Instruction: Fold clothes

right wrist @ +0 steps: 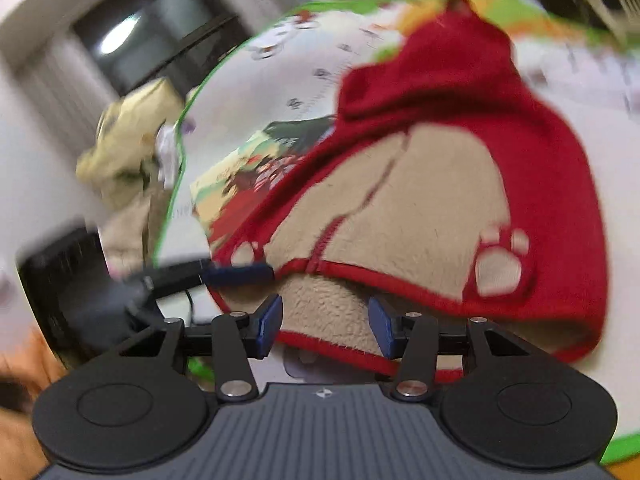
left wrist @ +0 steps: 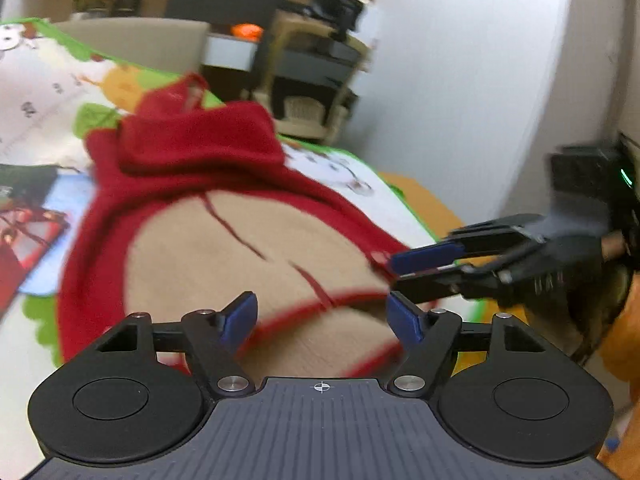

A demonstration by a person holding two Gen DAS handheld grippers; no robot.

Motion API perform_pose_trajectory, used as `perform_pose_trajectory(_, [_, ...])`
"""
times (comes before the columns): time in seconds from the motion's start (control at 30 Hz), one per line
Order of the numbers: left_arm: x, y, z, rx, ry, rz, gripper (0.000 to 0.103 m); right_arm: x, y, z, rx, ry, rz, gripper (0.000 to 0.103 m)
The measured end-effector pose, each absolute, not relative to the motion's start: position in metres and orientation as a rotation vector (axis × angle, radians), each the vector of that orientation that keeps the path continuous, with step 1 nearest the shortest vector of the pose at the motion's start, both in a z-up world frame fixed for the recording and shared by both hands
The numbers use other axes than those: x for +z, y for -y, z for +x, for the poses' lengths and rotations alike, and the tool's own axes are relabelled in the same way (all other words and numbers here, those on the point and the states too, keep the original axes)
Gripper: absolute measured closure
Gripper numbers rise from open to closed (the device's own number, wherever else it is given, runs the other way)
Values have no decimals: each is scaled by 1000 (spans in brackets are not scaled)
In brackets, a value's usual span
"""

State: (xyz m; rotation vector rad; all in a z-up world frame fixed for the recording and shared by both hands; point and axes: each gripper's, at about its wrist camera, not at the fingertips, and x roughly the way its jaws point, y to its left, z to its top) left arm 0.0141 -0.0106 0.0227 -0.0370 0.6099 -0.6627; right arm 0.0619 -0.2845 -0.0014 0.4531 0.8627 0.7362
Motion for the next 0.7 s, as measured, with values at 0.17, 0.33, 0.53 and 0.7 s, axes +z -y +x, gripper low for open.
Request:
perform_pose_trajectory(0.17, [2,10,17,-616,-654,-32,24,-29,289,84,652,-878,700,55])
perform_pose_trajectory(0.33, [8,16,6,-718,-611,-60,14,-20,274,90,683,-692,733,66])
perform_pose_trajectory(0.53, [-7,39,15,-733,-629,-36,10,-26,243,123,771,-799,654,57])
perform_pose_trajectory(0.7, [-17,46,8,-714,-620,34,9,-7,233,121,792,-722,491,77])
